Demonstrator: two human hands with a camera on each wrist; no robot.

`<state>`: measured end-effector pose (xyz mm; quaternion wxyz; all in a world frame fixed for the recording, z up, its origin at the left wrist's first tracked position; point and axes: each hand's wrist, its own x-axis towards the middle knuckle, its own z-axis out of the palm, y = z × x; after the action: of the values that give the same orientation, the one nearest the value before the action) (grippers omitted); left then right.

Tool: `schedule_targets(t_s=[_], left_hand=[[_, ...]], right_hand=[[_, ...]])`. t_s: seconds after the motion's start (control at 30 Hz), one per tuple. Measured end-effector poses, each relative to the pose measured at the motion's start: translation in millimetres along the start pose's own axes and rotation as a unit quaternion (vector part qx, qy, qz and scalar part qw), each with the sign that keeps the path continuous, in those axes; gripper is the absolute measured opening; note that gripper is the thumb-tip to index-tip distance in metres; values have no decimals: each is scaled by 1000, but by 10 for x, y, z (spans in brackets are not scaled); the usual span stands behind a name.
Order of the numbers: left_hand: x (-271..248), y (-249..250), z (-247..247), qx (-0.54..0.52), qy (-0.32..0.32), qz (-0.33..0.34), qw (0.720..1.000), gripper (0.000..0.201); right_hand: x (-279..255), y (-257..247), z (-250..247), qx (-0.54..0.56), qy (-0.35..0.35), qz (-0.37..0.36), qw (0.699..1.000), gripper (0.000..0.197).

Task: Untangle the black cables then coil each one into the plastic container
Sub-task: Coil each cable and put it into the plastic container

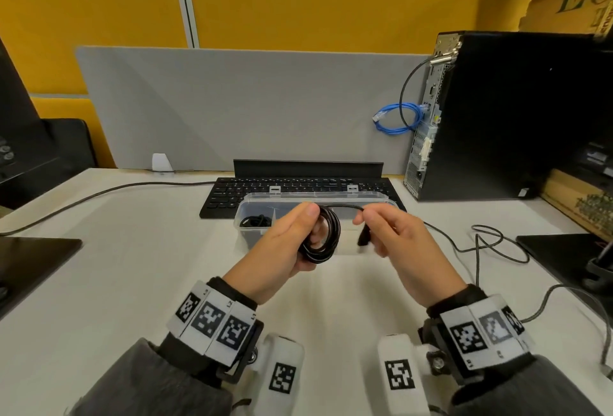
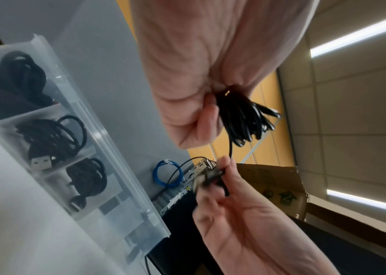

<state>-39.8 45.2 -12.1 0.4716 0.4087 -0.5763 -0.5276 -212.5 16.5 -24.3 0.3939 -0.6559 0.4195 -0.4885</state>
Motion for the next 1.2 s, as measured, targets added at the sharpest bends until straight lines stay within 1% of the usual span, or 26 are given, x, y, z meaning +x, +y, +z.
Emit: schedule_targets(t_s=[0.03,0.07,0.13,0.17,0.23,0.3,0.37,0.43,0.47,0.53,0.6,0.67,0.7,0.77,0.83,0.9,0.97,1.03,1.07,1.1,1.13,1.2], left_hand=[[0,-6,15,-25,-4,-3,1000,31],[-1,-8,35,-47,-11,-4,999,31],[-1,-18,76,-65,-20,-6,998,30],[-1,-23,95,-67,-20,-8,998,31],[0,-33,114,-66,-12,-11,998,31],[7,-33,109,-52,3,-18,998,32],[25,-38,92,-33,23,-36,999,32],[53,-51,81,-16,41,-58,997,32],[66,-60,78,-8,49,-68,996,32],[79,-75,74,33,72,-79,994,33],[64,-82,73,97,79,-68,990,33],[41,-75,77,127,62,-52,989,34],[27,-65,75,125,47,-51,990,34],[2,-6,80,87,13,-61,994,30],[-21,61,74,41,-14,-66,997,22],[-39,108,44,35,-26,-70,997,18],[-40,123,-10,61,-9,-73,995,20],[-32,123,-67,119,29,-67,990,21],[-26,126,-85,153,50,-57,985,22],[-27,128,-100,176,71,-43,981,22],[-27,135,-112,188,89,-24,978,22],[-35,164,-122,181,119,7,976,22]], right_hand=[[-7,-22,26,93,-7,18,996,23],[-15,-34,52,179,-17,35,983,22],[-25,-36,108,301,-32,74,950,17],[-25,-30,137,337,-36,94,936,16],[-29,-9,190,386,-43,133,912,21],[-50,0,239,414,-51,155,895,24],[-79,5,286,424,-61,173,887,15],[-93,-8,309,411,-58,189,890,5],[-98,-19,313,402,-54,194,893,3],[-111,-57,304,393,-66,187,898,3],[-130,-104,301,375,-101,161,907,10],[-157,-143,306,322,-130,123,929,24],[-166,-155,304,303,-133,113,937,27],[-170,-171,274,287,-124,106,944,25],[-160,-202,236,245,-103,87,960,20],[-140,-239,192,184,-62,51,980,18],[-112,-275,99,155,25,-2,988,14],[-70,-291,-56,134,128,-48,982,11],[-53,-294,-141,120,163,-61,977,11],[-45,-286,-212,99,176,-69,977,9],[-33,-274,-257,69,166,-74,981,7],[-19,-246,-274,-21,104,-73,992,2]])
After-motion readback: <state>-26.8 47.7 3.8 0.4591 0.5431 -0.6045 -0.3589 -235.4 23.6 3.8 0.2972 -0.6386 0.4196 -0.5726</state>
